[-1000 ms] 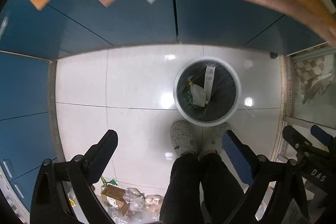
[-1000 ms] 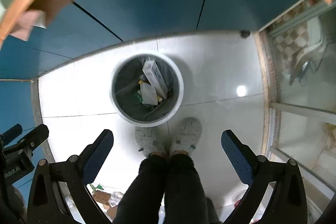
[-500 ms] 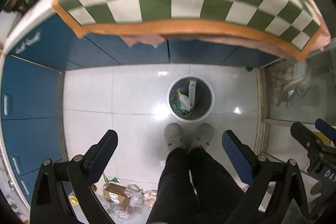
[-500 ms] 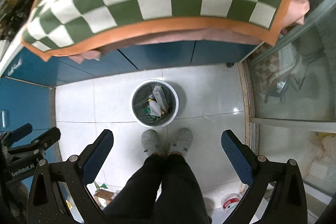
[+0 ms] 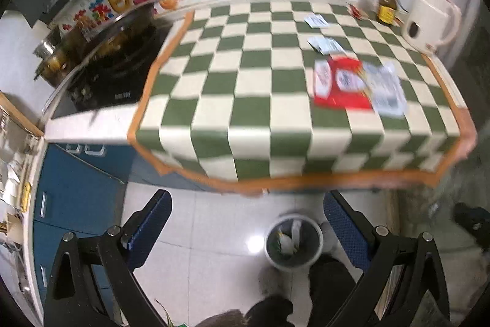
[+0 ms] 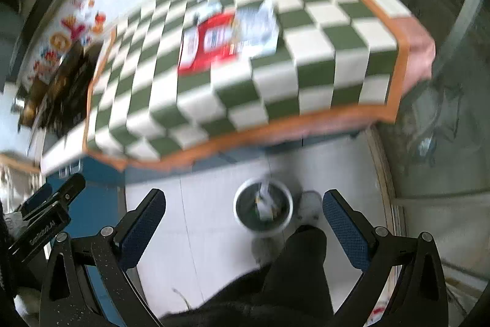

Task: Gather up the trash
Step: 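Grasp a white printed sachet with the left tool while the right tool grasps a white strip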

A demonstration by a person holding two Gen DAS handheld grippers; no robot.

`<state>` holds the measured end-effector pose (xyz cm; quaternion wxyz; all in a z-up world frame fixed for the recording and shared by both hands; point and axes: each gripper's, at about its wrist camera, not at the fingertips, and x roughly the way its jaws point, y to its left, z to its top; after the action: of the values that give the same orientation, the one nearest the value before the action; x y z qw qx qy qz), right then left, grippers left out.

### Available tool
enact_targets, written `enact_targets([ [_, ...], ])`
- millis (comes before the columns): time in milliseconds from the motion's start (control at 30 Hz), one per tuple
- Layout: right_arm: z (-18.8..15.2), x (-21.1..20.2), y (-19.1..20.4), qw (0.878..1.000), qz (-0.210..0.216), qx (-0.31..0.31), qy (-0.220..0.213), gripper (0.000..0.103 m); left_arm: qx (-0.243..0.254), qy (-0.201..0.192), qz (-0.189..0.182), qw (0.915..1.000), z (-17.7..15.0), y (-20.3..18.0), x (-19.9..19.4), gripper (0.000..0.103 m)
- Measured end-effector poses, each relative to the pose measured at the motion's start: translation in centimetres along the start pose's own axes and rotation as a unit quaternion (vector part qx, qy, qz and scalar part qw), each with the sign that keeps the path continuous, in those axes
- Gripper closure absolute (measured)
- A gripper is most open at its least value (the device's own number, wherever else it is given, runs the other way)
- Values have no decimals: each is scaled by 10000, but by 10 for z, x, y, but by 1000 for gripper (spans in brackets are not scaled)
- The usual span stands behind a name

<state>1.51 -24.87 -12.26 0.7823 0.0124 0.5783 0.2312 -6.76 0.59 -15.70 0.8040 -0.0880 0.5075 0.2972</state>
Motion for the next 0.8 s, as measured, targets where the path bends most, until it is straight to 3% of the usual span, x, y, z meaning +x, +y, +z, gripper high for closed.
enact_targets([
  [100,61,15,-17,9999,27,103,-76,0,-107,131,10,9999,47,-10,26,2],
  [233,156,45,-37,9999,-15,26,-167,0,-566,572,-612,9949,114,-31,71,2],
  [400,291,123,-69,9997,-254,34,41,0,-1045,1019,-916,9850,203,-72,149,3],
  [500,350,173,-83,9990,-309,62,304,0,-1036,1183,-968,9828,241,-101,197,3],
  [633,395,225,-88,9980,-361,-118,499,0,-1013,1476,-823,9804,269,-128,253,6],
  [733,415,260,-84,9960,-498,-320,662,0,-988,1702,-634,9784,277,-137,283,37],
  [767,419,268,-82,9956,-496,-369,707,0,-980,1727,-593,9783,277,-139,288,65],
  [800,424,278,-78,9950,-498,-444,748,0,-933,1696,-549,9796,278,-141,289,74],
])
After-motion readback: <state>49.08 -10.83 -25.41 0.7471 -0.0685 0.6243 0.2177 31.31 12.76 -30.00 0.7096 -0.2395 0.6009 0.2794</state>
